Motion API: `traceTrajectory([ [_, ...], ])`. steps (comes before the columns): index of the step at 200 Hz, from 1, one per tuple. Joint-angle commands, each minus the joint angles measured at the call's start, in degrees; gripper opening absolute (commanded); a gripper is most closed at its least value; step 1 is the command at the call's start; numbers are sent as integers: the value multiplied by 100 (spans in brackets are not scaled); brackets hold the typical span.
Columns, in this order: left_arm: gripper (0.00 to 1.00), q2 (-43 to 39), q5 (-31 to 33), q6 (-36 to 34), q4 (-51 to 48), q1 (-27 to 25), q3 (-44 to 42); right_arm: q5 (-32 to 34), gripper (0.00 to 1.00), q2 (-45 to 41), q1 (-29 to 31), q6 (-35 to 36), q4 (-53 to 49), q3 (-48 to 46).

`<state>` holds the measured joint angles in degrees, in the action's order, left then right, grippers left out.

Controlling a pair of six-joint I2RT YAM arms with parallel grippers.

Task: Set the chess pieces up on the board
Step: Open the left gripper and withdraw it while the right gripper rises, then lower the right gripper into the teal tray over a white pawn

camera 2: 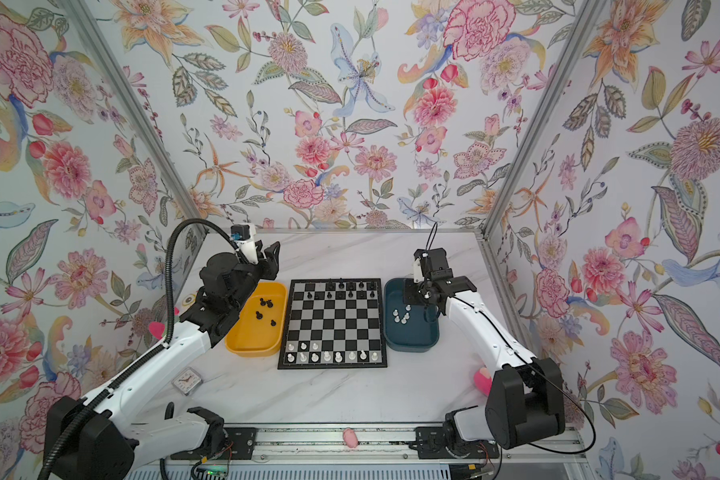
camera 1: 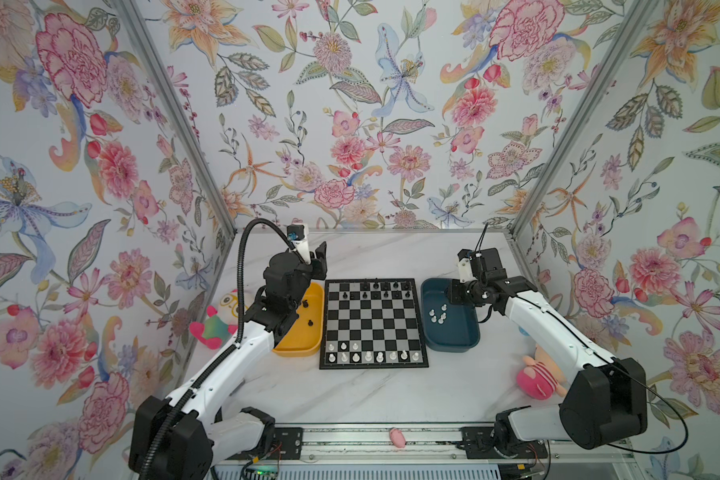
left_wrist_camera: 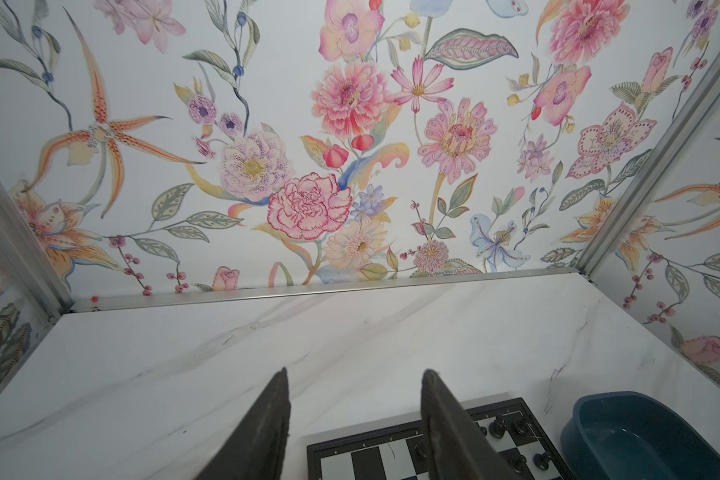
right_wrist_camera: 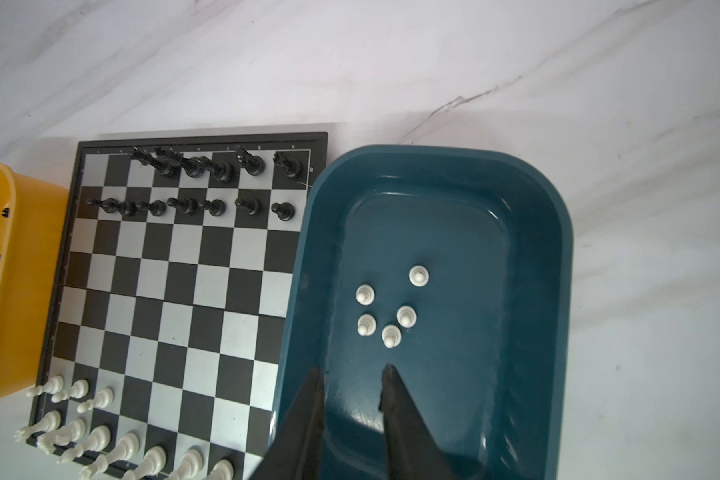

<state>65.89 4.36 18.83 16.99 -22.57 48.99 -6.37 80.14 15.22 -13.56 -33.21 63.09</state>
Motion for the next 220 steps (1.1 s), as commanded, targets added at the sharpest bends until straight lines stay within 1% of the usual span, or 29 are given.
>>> traceTrajectory([
  [1, 56, -369, 128, -3, 706, 238, -499, 146, 26, -29, -38, 109, -305, 29],
  [30, 58, -621, -71, 213, 905, 583, -938, 181, 26, 121, -59, 91, -309, 19],
  [54, 59, -660, -132, 244, 968, 698, -1071, 166, 25, 352, -63, 110, -309, 2],
  [90, 60, -541, -301, 298, 1073, 742, -1094, 265, 24, 709, -96, 137, -220, -8],
  [113, 59, -473, -363, 323, 1113, 745, -1085, 304, 24, 932, -124, 159, 4, 40],
  [150, 60, -436, -358, 288, 1091, 763, -1058, 338, 23, 1432, -154, 220, 82, 280],
  [175, 60, -421, -339, 305, 1084, 781, -1054, 477, 22, 1731, -151, 231, 91, 408],
  [220, 59, -271, -458, 358, 1069, 804, -990, 590, 22, 1987, -154, 248, 137, 558],
])
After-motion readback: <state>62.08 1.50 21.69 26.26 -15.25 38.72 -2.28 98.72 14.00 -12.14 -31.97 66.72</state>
